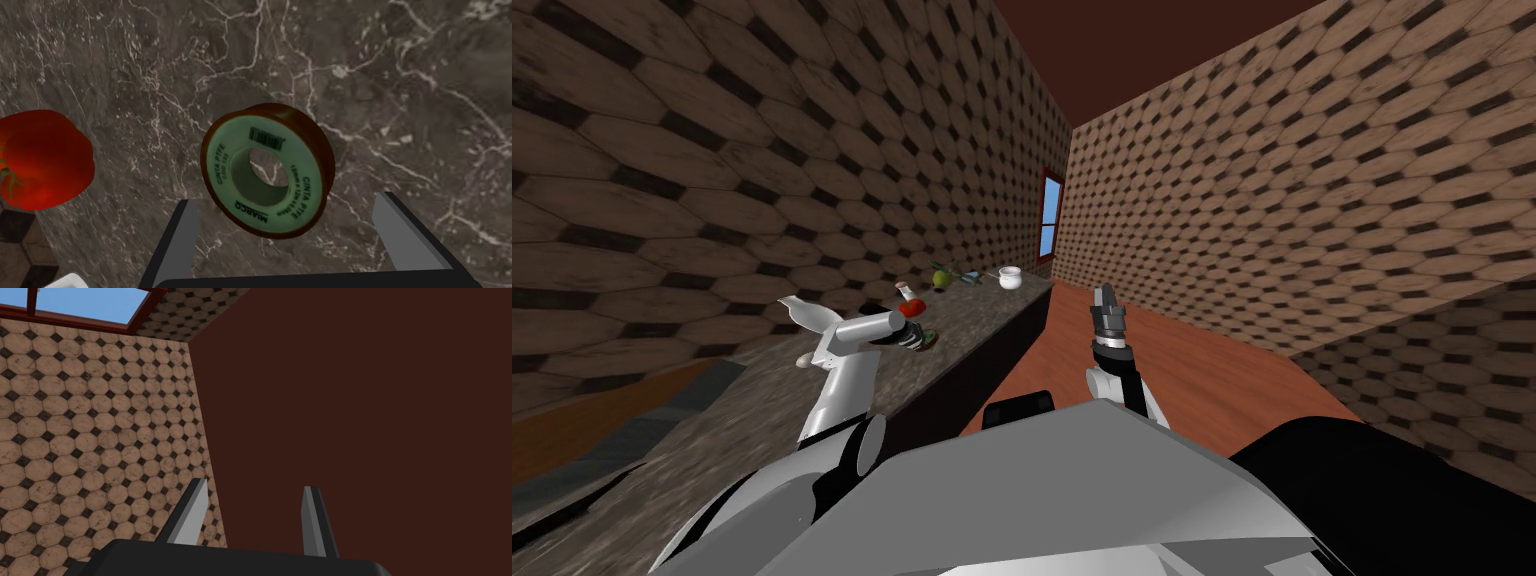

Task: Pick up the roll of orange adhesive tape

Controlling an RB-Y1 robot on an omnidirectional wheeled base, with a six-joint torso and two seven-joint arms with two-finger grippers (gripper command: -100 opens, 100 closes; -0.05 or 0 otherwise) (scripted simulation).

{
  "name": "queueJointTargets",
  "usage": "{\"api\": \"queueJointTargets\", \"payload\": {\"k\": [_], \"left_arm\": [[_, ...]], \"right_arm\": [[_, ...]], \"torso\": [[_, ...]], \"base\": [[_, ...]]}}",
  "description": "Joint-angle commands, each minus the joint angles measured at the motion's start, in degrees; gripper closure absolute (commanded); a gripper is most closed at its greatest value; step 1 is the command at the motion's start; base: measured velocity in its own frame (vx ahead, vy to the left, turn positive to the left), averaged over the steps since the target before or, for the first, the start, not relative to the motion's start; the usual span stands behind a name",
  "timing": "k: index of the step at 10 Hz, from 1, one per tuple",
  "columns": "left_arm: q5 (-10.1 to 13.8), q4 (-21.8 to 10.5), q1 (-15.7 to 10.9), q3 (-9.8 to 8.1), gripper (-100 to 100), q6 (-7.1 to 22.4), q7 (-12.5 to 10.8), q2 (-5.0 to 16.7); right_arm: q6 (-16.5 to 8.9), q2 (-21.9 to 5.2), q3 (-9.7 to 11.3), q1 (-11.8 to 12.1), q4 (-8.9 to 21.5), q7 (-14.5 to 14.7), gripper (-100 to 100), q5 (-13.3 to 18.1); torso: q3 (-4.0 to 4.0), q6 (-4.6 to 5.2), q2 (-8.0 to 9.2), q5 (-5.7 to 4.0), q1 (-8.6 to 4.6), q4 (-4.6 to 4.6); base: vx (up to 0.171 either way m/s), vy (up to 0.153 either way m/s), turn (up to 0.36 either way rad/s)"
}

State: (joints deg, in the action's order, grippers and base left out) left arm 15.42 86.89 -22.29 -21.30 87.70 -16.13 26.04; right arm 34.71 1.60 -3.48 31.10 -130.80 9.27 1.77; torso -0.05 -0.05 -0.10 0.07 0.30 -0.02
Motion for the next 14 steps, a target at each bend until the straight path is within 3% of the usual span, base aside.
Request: {"api": "queueJointTargets", "payload": {"k": [1, 2, 5, 8, 9, 10, 11, 14], "left_arm": [[-0.4, -2.5, -2.0, -2.17, -100, 2.9, -0.5, -0.3], [-0.4, -2.5, -2.0, -2.17, -100, 3.3, -0.5, -0.3], [-1.2, -6.0, -4.4, -5.48, -100, 7.4, -1.2, -1.3], [-1.9, -9.0, -5.1, -7.88, -100, 10.1, -1.7, -2.7], [-1.7, -8.3, -5.0, -7.35, -100, 9.4, -1.6, -2.3], [-1.7, -8.4, -5.0, -7.44, 0, 9.6, -1.6, -2.4], [-1.8, -9.2, -4.8, -5.89, -100, 8.1, -3.9, -2.7], [-1.8, -10.2, -4.6, -3.83, -100, 6.1, -6.8, -3.0]], "right_arm": [[0.0, 0.0, 0.0, 0.0, 0.0, 0.0, 0, 0.0], [0.0, 0.0, 0.0, 0.0, 0.0, 0.0, 0, 0.0], [0.0, 0.0, 0.0, 0.0, 0.0, 0.0, 0, 0.0], [0.0, 0.0, 0.0, 0.0, 0.0, 0.0, 0, 0.0], [0.0, 0.0, 0.0, 0.0, 0.0, 0.0, 0, 0.0], [0.0, 0.0, 0.0, 0.0, 0.0, 0.0, 0, 0.0], [0.0, 0.0, 0.0, 0.0, 0.0, 0.0, 0, 0.0], [0.0, 0.0, 0.0, 0.0, 0.0, 0.0, 0, 0.0]], "torso": [[0.00, 0.00, 0.00, 0.00, 0.00, 0.00], [0.00, -0.02, 0.01, 0.02, 0.05, 0.00], [0.04, -0.02, 0.07, 0.00, -0.04, 0.01], [0.02, -0.04, 0.04, 0.01, -0.03, 0.00], [0.00, -0.04, 0.01, 0.00, -0.05, -0.01], [0.01, -0.05, 0.02, -0.02, -0.16, 0.00], [0.02, -0.04, 0.05, -0.04, -0.25, 0.01], [0.15, -0.03, 0.26, 0.02, 0.03, 0.05]], "base": [[0.016, 0.094, -0.148], [0.001, 0.066, -0.023], [0.000, 0.068, -0.097], [0.010, 0.071, -0.079], [0.009, 0.030, -0.018], [0.001, 0.006, 0.003], [-0.014, 0.038, -0.141], [-0.054, 0.089, -0.102]]}}
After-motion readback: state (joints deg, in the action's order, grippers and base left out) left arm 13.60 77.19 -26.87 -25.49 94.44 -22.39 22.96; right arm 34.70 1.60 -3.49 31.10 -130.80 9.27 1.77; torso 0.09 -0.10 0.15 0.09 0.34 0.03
